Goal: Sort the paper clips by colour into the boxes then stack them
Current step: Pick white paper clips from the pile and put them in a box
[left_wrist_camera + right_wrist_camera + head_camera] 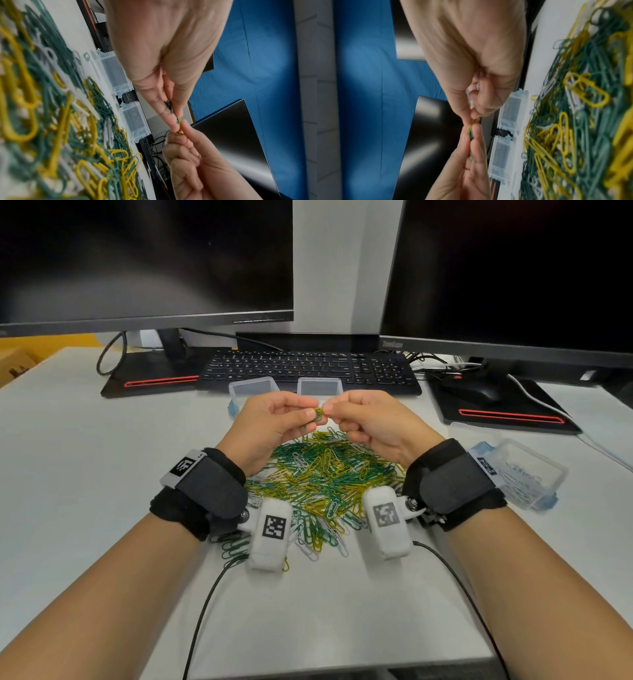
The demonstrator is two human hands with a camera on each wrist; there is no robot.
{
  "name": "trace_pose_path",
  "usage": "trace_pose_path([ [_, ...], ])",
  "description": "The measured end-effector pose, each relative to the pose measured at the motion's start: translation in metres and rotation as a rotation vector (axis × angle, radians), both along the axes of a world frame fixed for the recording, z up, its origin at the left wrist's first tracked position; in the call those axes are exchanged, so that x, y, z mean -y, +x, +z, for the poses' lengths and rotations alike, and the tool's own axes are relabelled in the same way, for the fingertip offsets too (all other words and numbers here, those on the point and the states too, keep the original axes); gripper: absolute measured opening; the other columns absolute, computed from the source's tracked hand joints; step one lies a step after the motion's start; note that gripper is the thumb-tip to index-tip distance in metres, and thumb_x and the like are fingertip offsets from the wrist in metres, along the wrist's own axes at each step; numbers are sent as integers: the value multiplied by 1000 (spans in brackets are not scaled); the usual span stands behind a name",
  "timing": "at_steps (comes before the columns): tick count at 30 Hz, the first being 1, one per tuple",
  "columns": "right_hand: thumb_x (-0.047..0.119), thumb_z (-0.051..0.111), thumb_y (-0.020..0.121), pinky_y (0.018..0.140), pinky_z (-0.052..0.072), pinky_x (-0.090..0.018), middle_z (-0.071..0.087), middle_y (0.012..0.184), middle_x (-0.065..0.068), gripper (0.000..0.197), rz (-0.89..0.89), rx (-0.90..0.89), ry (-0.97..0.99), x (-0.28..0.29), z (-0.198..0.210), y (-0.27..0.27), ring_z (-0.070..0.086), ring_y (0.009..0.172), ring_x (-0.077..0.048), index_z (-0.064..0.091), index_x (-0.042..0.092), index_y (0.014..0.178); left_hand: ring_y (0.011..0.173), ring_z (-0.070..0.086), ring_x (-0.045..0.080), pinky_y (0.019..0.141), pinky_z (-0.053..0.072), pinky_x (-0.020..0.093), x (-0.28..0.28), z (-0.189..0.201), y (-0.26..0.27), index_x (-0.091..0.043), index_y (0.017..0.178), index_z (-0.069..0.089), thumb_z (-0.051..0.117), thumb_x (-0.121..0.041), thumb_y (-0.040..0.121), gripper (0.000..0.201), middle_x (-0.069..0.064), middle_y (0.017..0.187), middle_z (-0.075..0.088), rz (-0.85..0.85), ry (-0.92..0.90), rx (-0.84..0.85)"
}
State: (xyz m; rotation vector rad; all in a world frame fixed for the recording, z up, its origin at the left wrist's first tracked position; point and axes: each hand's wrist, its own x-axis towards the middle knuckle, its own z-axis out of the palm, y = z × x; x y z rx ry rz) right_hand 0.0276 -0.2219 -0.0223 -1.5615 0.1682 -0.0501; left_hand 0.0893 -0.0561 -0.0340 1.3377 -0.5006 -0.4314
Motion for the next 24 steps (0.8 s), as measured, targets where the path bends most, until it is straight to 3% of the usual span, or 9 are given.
trace_pose_path([
  [4,7,58,89,38,23,-16,48,66,-1,11,-105,17,3,8,6,1,31,48,-6,56,10,79,78,72,19,71,57,19,-1,0,2,0,91,63,62,4,85,7,10,83,70,11,32,-42],
  [8,10,47,81,39,20,-15,48,70,-7,3,-42,-84,561,27,14,-4,32,49,-8,45,9,79,84,70,17,72,56,20,-4,-1,4,-6,90,64,60,0,88,7,12,94,68,4,173,-40],
  [11,19,52,89,36,25,-10,52,71,-6,15,31,-163,625,29,11,-3,37,47,-5,53,7,81,98,63,14,84,48,24,-4,-2,5,-16,92,68,60,-9,89,11,6,104,70,52,337,68],
  [13,19,51,96,32,26,-9,50,70,-3,17,27,-204,440,29,9,-1,38,44,-2,56,6,86,92,60,9,74,45,16,-4,-3,6,-18,90,67,60,-2,86,18,2,101,68,89,392,111],
  [15,16,54,96,30,21,-11,48,65,1,15,50,-240,61,33,10,-4,33,42,-2,62,3,93,85,57,8,65,43,11,-6,-4,7,-16,91,67,59,8,82,27,5,100,65,44,484,148],
  [18,13,61,92,35,16,-16,44,55,3,15,208,-378,-436,44,13,-14,26,42,-7,70,6,102,93,57,15,78,45,22,-8,-6,6,-18,93,70,62,11,78,33,10,104,65,-114,657,208],
  [21,14,60,93,38,17,-17,40,54,3,18,383,-514,-608,49,14,-20,26,44,-8,66,12,110,76,45,16,69,38,25,-9,-8,7,-21,94,71,69,7,75,34,6,85,53,-182,765,293],
  [24,15,62,92,37,22,-17,41,54,3,21,427,-567,-692,47,11,-20,29,43,-8,61,14,114,77,41,16,71,35,27,-10,-11,10,-24,91,73,77,-1,72,30,5,86,53,-167,793,346],
])
